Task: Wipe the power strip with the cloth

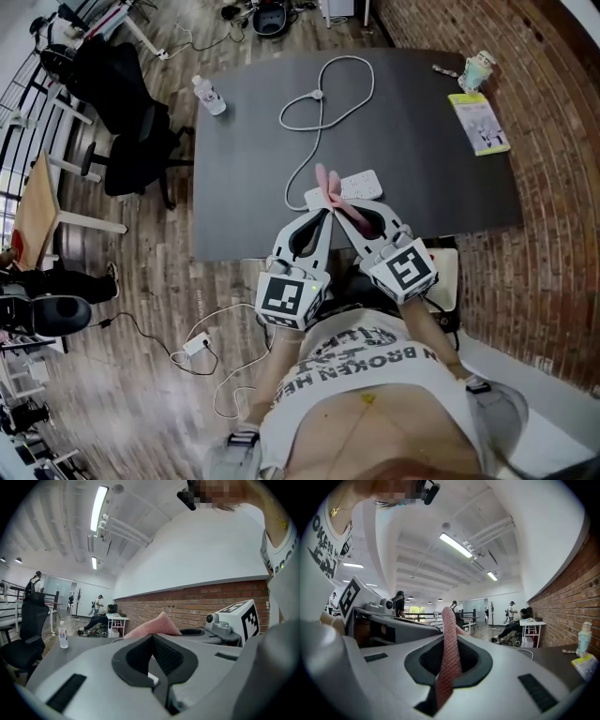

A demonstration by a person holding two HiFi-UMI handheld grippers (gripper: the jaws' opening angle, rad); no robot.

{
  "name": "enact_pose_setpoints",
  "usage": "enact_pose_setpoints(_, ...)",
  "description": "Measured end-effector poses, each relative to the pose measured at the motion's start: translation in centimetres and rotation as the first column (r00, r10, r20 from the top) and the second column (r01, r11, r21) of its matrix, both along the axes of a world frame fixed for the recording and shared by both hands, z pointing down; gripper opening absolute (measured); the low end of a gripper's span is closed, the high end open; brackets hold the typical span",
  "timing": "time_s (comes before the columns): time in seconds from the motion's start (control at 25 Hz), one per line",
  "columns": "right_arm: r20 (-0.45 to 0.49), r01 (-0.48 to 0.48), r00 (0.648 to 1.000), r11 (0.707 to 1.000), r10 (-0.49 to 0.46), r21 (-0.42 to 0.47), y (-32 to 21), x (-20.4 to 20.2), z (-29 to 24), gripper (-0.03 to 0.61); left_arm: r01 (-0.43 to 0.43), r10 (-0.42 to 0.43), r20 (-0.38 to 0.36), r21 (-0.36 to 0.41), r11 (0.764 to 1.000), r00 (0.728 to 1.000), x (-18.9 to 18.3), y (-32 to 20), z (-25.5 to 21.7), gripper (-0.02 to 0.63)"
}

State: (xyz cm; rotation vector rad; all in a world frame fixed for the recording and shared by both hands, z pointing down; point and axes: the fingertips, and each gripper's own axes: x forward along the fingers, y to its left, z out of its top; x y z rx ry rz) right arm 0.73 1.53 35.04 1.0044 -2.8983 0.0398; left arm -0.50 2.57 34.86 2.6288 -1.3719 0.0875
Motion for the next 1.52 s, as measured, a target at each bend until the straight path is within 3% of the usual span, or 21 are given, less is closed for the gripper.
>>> enact_pose_setpoints(0.52, -0.025, 0.072, 0.997, 0.997, -0.073, -0.039, -5.4, 3.3, 1.0, 0.017, 0.103, -0.103, 0.000, -0.018, 0.995, 0.995, 2.3, -5.3, 1.1, 0.006)
enact_pose_setpoints(0.68, -0.027, 0.059, 0.998, 0.997, -0.061, -0.049, -6.4, 3.2, 1.3, 0.017, 0.089, -0.089, 0.007, -0.049, 0.995, 0.996, 1.9, -6.6, 1.8, 0.006)
enact_pose_setpoints(1.12, -0.053, -0.004, 0.999, 0.999, 0.003, -0.035, -9.4, 0.2, 1.8, 0.017, 0.012, -0.012, -0.007, -0.016, 1.000, 1.000, -0.8, -10.0, 1.8, 0.006)
enact_pose_setpoints(1.52, -0.049, -0.043, 0.998, 0.998, 0.041, -0.039, -10.0, -2.5, 3.1, 0.017, -0.024, 0.024, 0.003, -0.034, 0.999, 1.000, -3.6, -10.4, 3.5, 0.006)
